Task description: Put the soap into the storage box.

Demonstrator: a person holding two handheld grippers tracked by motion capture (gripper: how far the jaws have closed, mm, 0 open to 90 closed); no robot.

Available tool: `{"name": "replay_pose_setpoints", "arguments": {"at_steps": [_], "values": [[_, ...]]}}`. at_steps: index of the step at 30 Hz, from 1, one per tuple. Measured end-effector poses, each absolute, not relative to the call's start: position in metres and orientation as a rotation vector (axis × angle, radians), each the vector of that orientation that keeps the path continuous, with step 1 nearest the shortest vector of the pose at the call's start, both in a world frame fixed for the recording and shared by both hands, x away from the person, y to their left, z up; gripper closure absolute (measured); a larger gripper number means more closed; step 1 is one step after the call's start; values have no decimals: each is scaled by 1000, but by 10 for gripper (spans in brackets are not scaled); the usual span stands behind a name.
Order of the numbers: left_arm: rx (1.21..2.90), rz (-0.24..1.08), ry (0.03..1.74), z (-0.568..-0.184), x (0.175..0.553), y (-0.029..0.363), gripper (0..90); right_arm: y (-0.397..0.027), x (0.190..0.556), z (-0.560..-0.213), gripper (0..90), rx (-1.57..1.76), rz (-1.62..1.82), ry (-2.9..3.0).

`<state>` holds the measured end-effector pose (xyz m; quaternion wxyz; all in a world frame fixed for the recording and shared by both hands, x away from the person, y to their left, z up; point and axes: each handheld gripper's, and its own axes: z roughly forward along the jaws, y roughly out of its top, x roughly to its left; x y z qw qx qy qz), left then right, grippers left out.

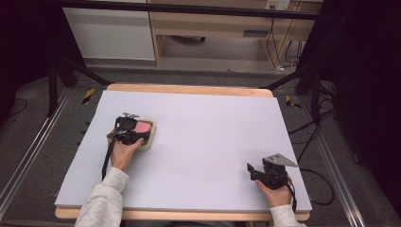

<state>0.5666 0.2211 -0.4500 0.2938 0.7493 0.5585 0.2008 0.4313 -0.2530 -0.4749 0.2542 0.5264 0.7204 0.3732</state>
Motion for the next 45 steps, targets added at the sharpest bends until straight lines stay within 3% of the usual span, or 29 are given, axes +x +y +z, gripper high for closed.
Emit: {"name": "replay_pose_setpoints", "arguments": {"at_steps": [18, 28, 45], "values": [[1992, 529, 1492, -449, 566, 221, 358, -253, 431, -475, 334, 1430, 1014, 1958], [1938, 555, 1434, -430, 555, 229, 340, -253, 431, -475, 334, 1426, 1015, 1956], [1912, 507, 1278, -425, 509, 245, 249, -255, 431, -475, 331, 1433, 1005, 1945]]}}
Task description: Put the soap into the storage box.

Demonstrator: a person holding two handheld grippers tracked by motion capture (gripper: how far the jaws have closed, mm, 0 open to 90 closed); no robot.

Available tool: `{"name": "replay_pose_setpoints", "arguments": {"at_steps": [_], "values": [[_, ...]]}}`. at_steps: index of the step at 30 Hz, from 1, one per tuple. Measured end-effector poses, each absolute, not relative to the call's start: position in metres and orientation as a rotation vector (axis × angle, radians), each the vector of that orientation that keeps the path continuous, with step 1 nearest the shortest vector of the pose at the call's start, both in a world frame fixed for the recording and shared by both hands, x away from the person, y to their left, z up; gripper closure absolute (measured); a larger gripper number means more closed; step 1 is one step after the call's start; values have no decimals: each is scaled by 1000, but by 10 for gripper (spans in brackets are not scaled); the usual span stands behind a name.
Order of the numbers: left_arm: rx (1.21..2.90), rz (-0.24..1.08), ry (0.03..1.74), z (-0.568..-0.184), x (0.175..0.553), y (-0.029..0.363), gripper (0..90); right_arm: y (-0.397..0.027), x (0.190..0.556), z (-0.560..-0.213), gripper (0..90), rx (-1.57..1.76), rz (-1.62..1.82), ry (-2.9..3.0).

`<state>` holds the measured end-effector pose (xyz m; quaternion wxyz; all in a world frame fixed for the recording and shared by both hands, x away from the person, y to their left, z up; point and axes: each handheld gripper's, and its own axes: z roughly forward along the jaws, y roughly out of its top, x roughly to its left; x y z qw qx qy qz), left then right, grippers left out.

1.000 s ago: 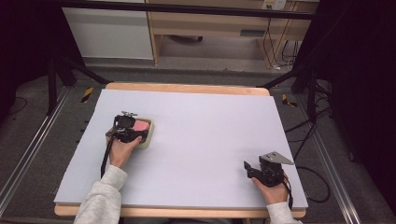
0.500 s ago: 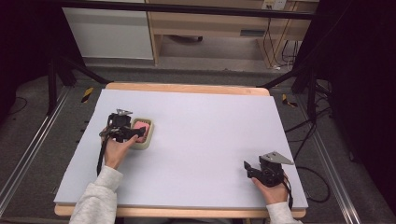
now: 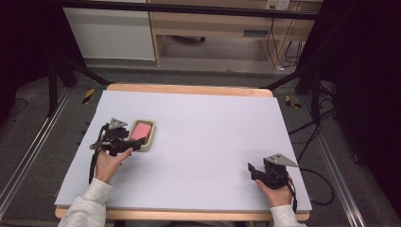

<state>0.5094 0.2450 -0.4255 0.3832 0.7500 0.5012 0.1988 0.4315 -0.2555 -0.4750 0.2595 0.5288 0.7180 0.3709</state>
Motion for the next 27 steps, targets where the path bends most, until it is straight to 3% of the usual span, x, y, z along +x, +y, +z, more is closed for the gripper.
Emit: {"name": "replay_pose_setpoints", "arguments": {"at_steps": [27], "values": [[1864, 586, 1323, -467, 450, 294, 239, -264, 426, -482, 246, 1489, 959, 1927]]}}
